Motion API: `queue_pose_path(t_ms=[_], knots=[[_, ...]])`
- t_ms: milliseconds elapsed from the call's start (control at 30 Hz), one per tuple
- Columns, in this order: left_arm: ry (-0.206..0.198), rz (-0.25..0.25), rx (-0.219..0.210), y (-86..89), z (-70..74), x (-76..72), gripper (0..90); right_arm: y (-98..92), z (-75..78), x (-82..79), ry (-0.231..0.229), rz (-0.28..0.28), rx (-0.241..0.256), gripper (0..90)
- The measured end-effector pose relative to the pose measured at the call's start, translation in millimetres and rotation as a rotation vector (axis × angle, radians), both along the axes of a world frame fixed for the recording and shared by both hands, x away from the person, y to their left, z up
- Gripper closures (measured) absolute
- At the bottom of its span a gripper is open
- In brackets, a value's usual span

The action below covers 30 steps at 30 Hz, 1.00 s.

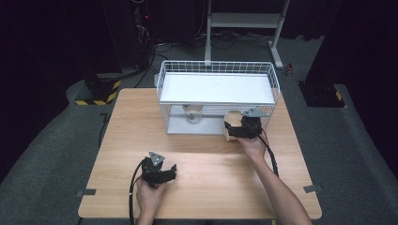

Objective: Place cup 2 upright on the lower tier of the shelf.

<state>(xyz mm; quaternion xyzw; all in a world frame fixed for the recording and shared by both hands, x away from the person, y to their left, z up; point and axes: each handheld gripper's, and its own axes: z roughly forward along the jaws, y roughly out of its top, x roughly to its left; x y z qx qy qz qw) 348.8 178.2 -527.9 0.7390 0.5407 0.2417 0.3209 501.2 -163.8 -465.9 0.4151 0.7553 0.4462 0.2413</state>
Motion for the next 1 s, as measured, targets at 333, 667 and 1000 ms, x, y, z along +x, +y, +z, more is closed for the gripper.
queue_pose_path(t_ms=[333, 667, 1000], knots=[[0.000, -0.001, 0.002, 0.1, 0.0, 0.0, 19.3, 0.0, 0.6, 6.3, 0.020, -0.016, 0.004, 9.3], [0.000, 0.000, 0.000, 0.0, 0.0, 0.0, 19.3, 0.6, 1.4, 7.2, 0.016, -0.020, 0.007, 8.5], [0.000, 0.000, 0.001, 0.0, 0.0, 0.0, 19.3, 0.1, 6.0, 4.6, -0.003, -0.023, 0.009, 8.3]])
